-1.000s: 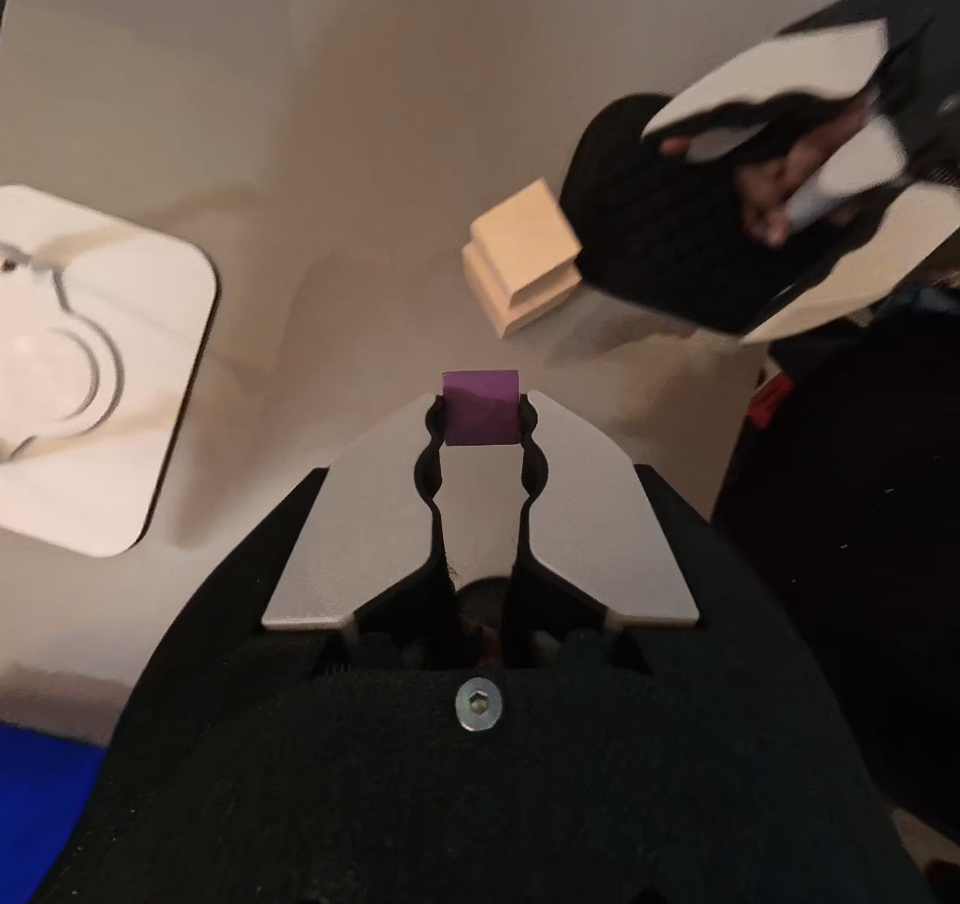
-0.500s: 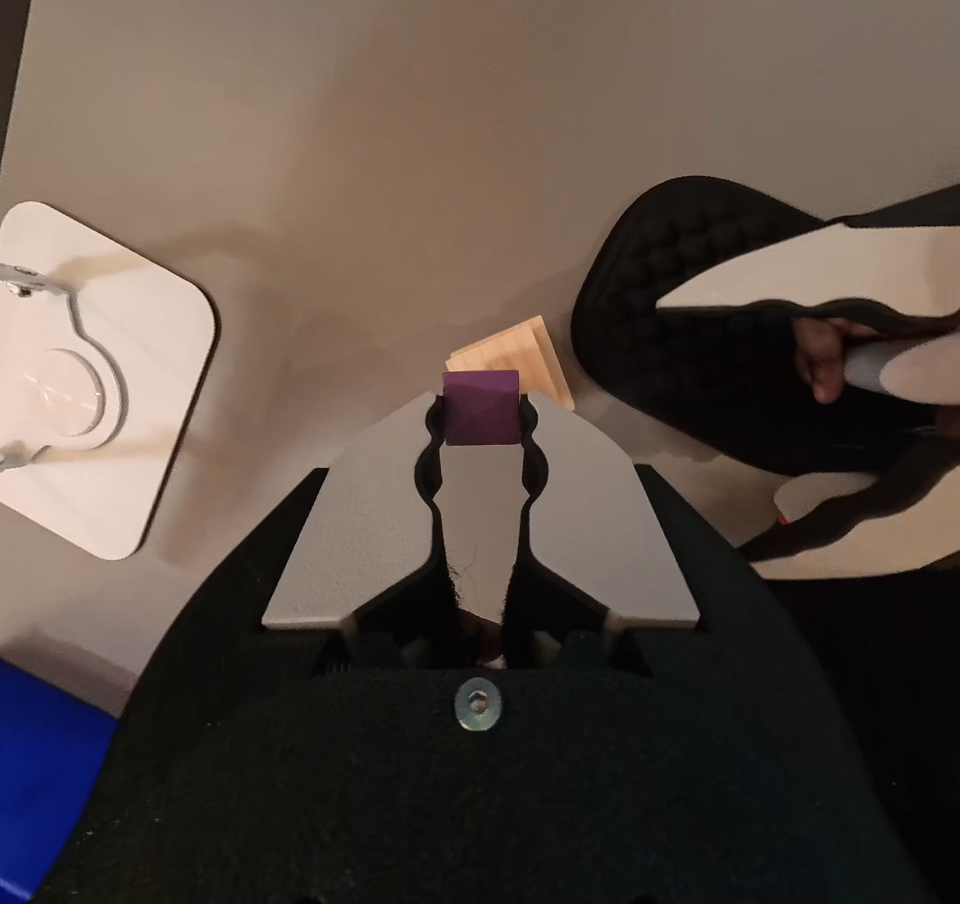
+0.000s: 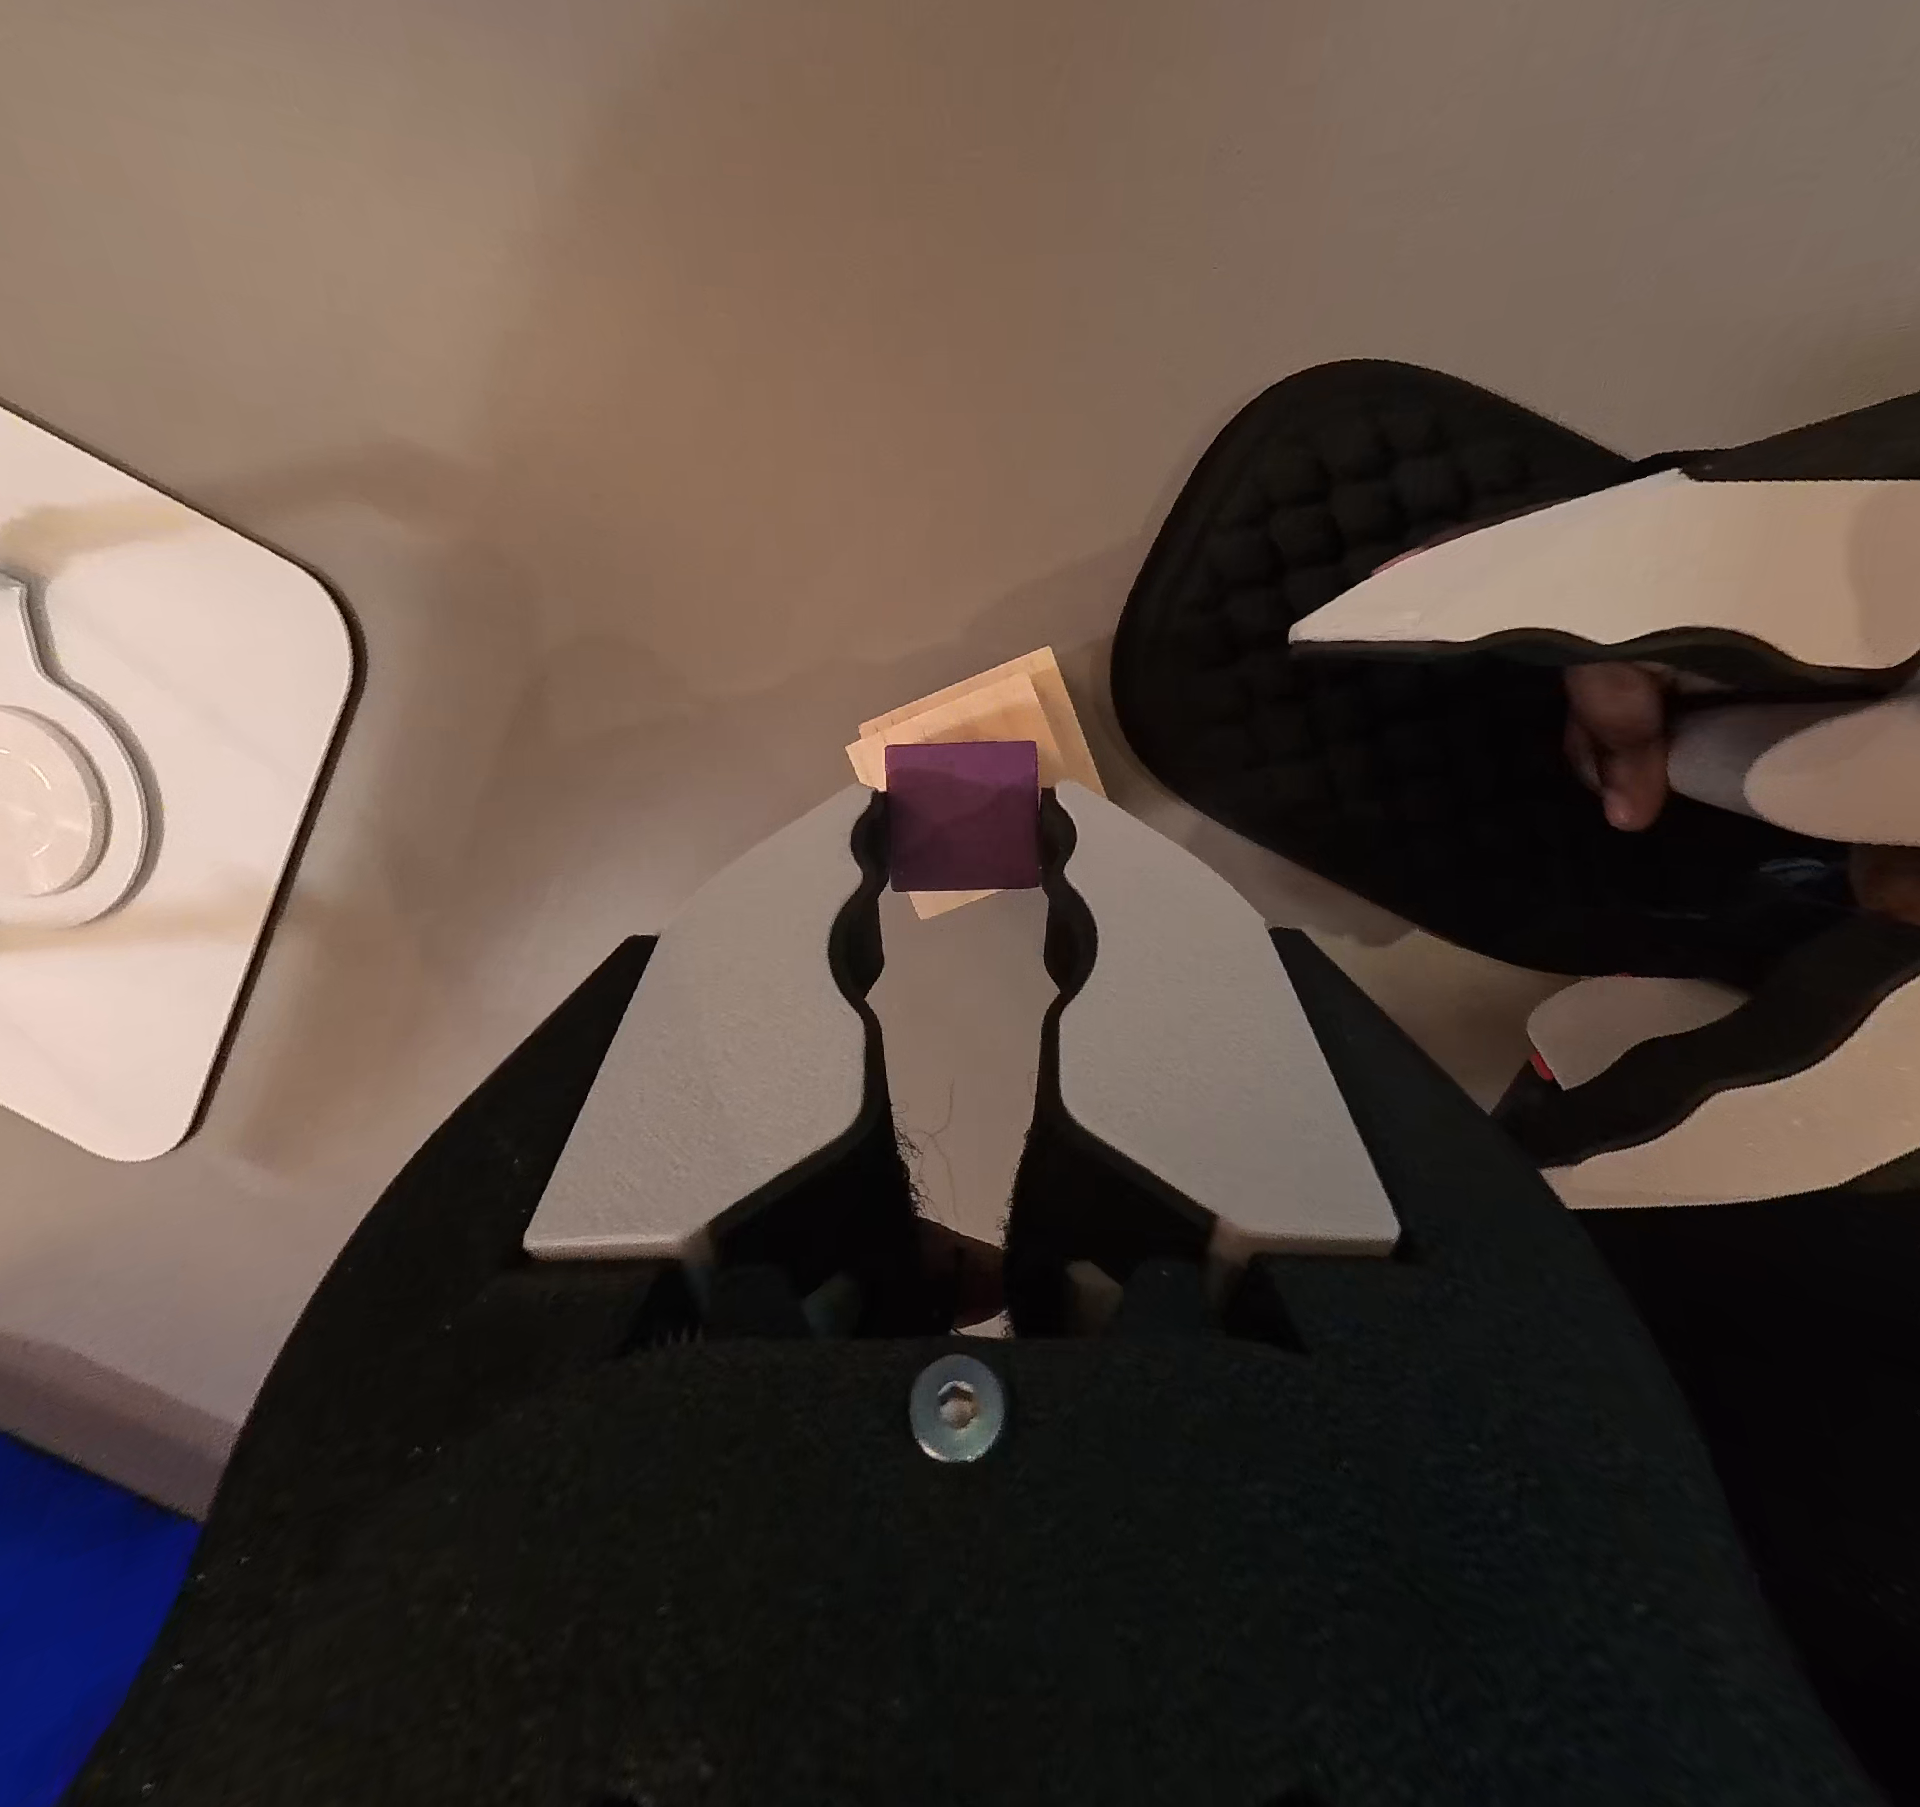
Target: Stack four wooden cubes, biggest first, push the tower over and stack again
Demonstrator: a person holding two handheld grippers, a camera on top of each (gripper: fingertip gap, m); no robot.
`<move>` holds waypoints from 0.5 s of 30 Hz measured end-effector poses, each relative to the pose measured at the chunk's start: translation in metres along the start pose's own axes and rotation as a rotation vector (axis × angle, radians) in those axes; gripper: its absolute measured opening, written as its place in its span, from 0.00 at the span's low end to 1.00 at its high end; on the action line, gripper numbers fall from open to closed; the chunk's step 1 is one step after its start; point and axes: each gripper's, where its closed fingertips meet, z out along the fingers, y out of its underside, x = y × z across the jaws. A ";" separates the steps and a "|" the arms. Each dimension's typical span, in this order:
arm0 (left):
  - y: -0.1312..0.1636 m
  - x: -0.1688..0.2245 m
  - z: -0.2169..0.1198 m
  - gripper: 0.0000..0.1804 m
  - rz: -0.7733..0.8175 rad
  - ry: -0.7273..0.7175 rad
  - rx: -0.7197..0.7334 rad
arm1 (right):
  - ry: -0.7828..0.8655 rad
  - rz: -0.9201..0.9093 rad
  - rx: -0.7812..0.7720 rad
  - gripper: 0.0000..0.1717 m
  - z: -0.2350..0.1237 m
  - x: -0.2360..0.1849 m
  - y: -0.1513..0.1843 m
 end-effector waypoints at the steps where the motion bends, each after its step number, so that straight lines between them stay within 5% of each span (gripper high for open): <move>1: 0.000 0.001 0.000 0.15 0.000 0.003 0.002 | 0.001 0.000 0.002 0.55 0.000 0.000 0.000; 6: -0.002 0.003 0.002 0.15 -0.008 0.021 0.013 | 0.002 -0.005 -0.002 0.55 0.000 0.000 0.000; 15: -0.005 -0.002 -0.010 0.35 -0.010 0.017 0.076 | 0.002 0.005 0.009 0.54 -0.001 0.001 -0.001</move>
